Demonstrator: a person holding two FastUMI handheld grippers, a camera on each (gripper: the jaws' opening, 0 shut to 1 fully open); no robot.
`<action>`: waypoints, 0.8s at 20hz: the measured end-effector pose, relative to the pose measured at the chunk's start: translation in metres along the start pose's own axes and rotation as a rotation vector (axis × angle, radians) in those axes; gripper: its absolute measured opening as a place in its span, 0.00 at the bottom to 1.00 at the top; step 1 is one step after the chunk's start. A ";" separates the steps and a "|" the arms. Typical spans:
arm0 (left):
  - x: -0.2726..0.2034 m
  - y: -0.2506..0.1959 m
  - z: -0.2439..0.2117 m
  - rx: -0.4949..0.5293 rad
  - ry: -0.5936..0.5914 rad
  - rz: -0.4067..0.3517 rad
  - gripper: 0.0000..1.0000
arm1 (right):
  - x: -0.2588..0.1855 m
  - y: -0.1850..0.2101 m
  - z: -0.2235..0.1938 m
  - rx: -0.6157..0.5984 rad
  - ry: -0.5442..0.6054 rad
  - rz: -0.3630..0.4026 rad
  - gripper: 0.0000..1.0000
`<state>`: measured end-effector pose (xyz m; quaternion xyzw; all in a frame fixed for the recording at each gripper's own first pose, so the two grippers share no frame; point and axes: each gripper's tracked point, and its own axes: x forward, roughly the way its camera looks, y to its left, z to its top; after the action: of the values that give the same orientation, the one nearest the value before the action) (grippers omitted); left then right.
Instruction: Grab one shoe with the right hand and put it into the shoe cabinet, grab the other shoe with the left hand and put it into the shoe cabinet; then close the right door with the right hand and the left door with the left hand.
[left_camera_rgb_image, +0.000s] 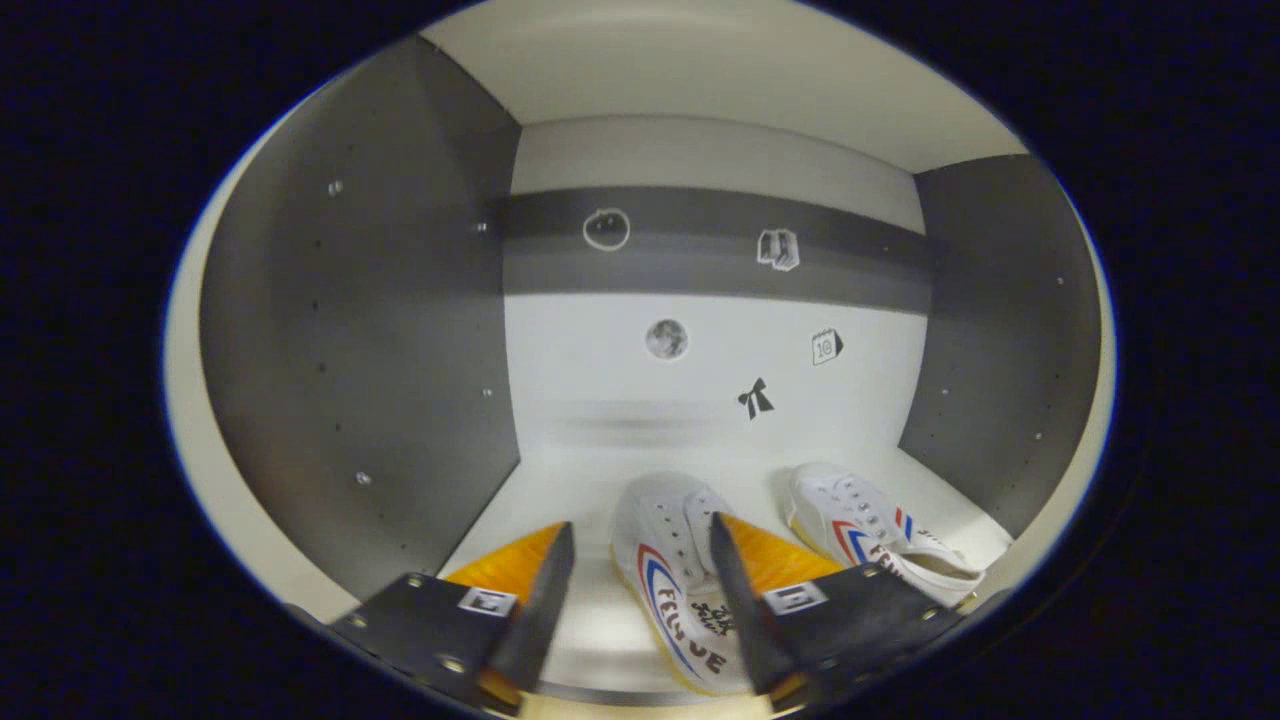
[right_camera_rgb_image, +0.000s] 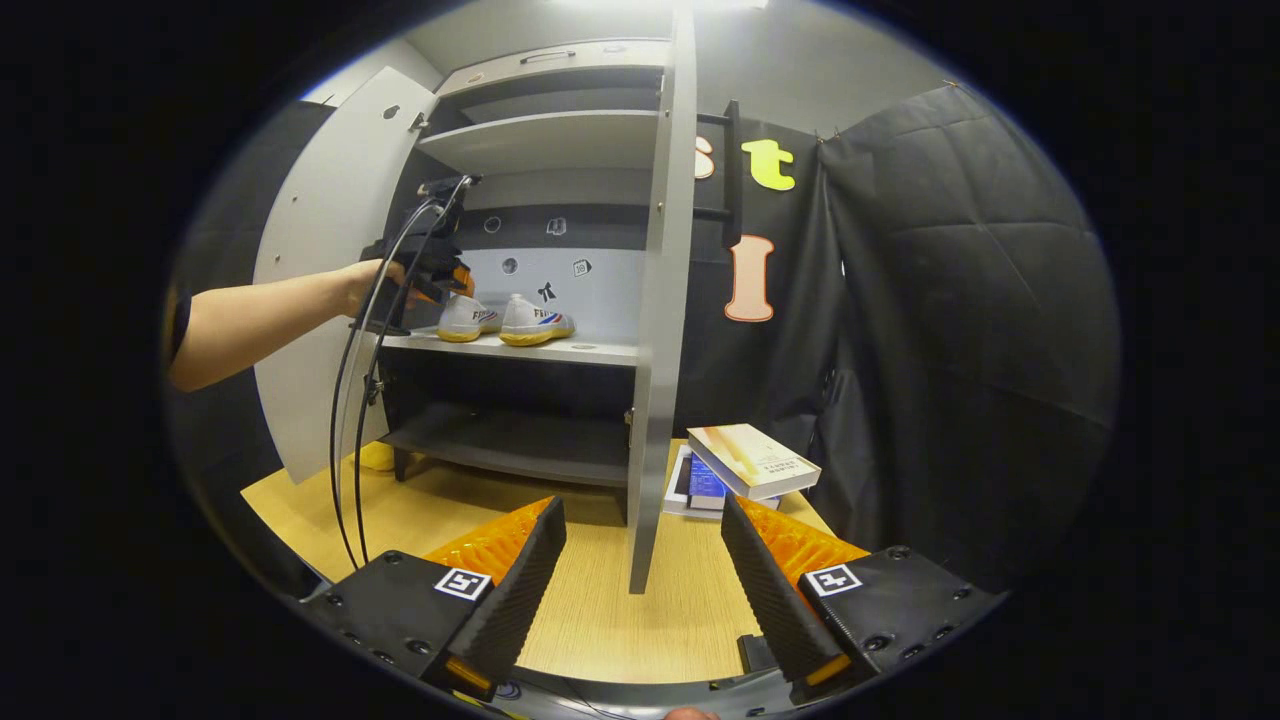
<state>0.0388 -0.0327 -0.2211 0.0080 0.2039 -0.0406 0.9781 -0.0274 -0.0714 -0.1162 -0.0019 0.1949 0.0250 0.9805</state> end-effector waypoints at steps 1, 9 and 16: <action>-0.015 -0.003 0.008 0.008 -0.022 -0.008 0.81 | -0.001 -0.001 0.003 0.005 -0.004 -0.005 0.98; -0.134 -0.024 0.043 -0.010 -0.196 -0.051 1.00 | -0.012 -0.014 0.035 0.019 -0.066 -0.039 0.98; -0.222 -0.032 0.022 0.023 -0.241 -0.083 1.00 | -0.021 -0.013 0.058 0.018 -0.107 -0.043 0.98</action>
<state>-0.1583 -0.0488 -0.1123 0.0057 0.0846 -0.0839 0.9929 -0.0245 -0.0851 -0.0546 0.0039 0.1426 0.0020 0.9898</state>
